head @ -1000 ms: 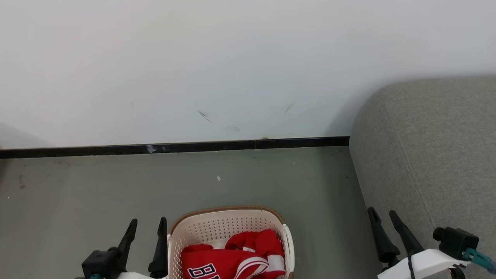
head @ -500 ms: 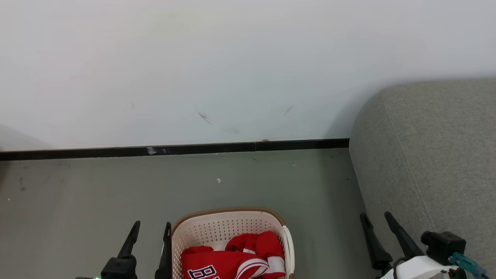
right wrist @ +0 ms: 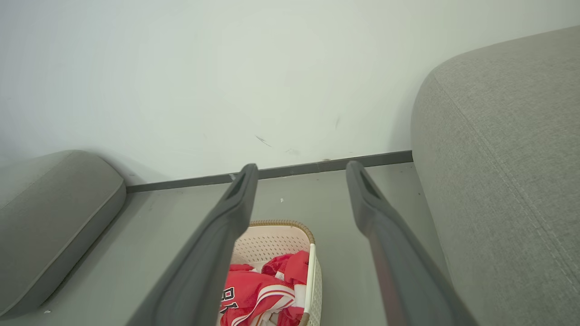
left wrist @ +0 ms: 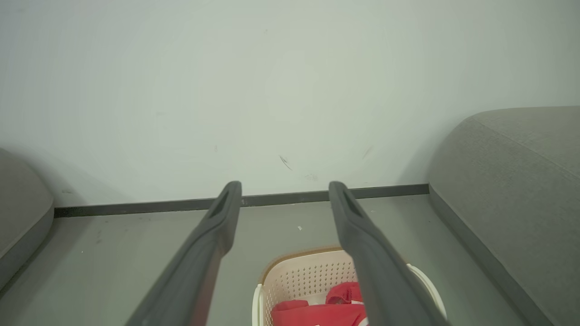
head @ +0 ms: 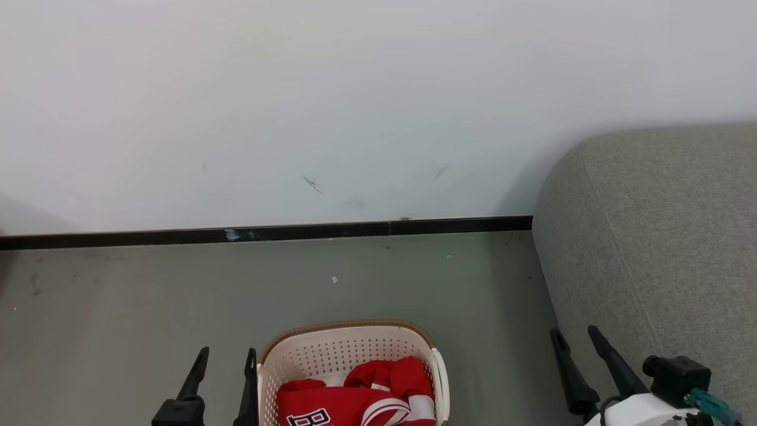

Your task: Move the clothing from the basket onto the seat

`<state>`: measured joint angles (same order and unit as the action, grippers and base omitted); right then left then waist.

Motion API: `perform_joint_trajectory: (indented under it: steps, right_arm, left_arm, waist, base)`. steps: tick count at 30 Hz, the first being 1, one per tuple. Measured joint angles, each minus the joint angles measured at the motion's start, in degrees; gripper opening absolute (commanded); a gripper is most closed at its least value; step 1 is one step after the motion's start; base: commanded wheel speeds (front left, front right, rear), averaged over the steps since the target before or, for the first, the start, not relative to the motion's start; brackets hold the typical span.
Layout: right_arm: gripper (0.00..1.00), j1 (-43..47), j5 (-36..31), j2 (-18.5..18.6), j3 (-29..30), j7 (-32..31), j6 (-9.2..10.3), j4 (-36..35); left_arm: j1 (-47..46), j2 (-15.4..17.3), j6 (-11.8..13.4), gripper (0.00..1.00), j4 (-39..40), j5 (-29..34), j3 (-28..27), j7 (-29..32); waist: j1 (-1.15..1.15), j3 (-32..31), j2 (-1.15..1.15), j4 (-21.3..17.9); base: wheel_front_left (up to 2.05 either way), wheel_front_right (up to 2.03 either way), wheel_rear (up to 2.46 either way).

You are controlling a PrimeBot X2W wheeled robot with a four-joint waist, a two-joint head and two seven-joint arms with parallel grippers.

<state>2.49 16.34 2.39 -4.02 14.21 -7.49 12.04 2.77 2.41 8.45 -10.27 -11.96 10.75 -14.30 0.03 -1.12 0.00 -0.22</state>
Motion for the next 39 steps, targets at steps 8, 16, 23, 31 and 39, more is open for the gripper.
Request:
perform_joint_trajectory:
  steps: [8, 16, 23, 31, 39]
  right_arm:
    - [1.00, 0.81, -0.40, 0.00, 0.58, 0.00, 0.00, 0.32]
    - [1.00, 0.80, -0.40, -0.01, 0.63, 0.00, -0.01, 0.32]
    - [1.00, 0.80, -0.40, -0.01, 0.68, 0.00, 0.00, 0.32]
    - [1.00, 0.80, -0.89, -0.02, 0.65, 0.00, 0.00, 0.20]
    - [1.00, 1.15, -1.12, -0.04, 1.30, 0.01, -0.01, -0.15]
  left_arm:
    - [0.00, -0.01, 0.08, 1.00, -0.30, -0.34, -0.11, 0.00]
    - [0.00, -0.01, 0.32, 1.00, -0.27, -0.65, -0.12, 0.00]
    - [0.00, -0.02, 0.46, 1.00, -0.29, -0.74, -0.12, 0.00]
    - [0.00, -0.02, 0.48, 1.00, -0.13, -0.74, -0.13, 0.00]
    - [0.01, 0.09, 0.38, 1.00, -1.03, -0.13, 0.90, 0.00]
  waist:
    - [0.00, -0.14, 0.00, 0.03]
    - [0.00, 0.02, 0.00, 0.06]
    - [0.00, 0.30, 0.00, 0.10]
    - [-0.01, 0.83, 0.00, 0.07]
    - [-0.01, 1.72, 0.00, -0.21]
  base:
    - [0.00, 0.00, 0.00]
    - [0.00, 0.00, 0.00]
    - [0.00, 0.00, 0.00]
    - [0.00, 0.00, 0.00]
    - [0.00, 0.00, 0.00]
